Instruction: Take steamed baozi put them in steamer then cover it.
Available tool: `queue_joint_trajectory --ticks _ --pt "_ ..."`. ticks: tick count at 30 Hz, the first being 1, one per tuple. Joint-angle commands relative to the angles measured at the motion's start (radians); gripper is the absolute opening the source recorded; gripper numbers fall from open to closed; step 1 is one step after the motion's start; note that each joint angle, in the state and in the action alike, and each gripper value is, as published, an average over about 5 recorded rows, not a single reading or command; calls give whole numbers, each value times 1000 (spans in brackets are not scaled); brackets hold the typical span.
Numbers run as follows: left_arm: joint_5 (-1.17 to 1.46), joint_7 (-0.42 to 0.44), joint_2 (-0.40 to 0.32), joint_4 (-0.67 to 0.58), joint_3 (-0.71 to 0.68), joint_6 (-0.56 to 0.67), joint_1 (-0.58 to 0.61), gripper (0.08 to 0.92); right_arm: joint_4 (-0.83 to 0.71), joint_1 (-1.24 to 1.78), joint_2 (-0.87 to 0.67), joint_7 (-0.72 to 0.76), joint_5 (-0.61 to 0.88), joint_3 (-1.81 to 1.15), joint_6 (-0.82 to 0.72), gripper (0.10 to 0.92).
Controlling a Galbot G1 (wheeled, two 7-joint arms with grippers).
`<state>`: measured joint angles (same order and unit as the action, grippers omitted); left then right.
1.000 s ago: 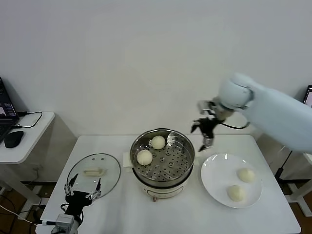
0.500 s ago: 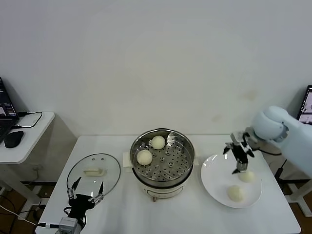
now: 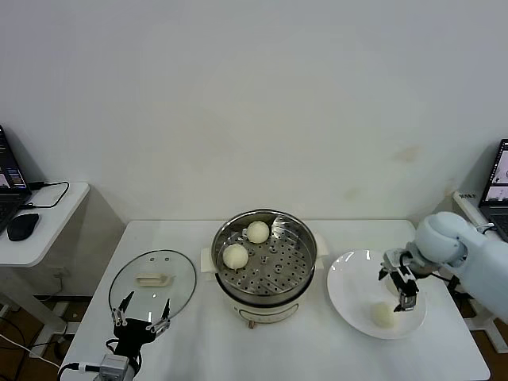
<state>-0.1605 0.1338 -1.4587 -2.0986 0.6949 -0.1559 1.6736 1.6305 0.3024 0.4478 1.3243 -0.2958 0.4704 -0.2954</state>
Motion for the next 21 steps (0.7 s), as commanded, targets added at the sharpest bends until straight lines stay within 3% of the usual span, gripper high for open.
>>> queue_joint_trajectory --ticks 1,21 --pt "-2 0 -1 8 -3 -1 -2 823 -7 144 -8 -15 -44 -59 6 823" --pt "1 -7 -1 20 -1 1 -3 823 -68 162 47 -78 -47 -72 -4 823"
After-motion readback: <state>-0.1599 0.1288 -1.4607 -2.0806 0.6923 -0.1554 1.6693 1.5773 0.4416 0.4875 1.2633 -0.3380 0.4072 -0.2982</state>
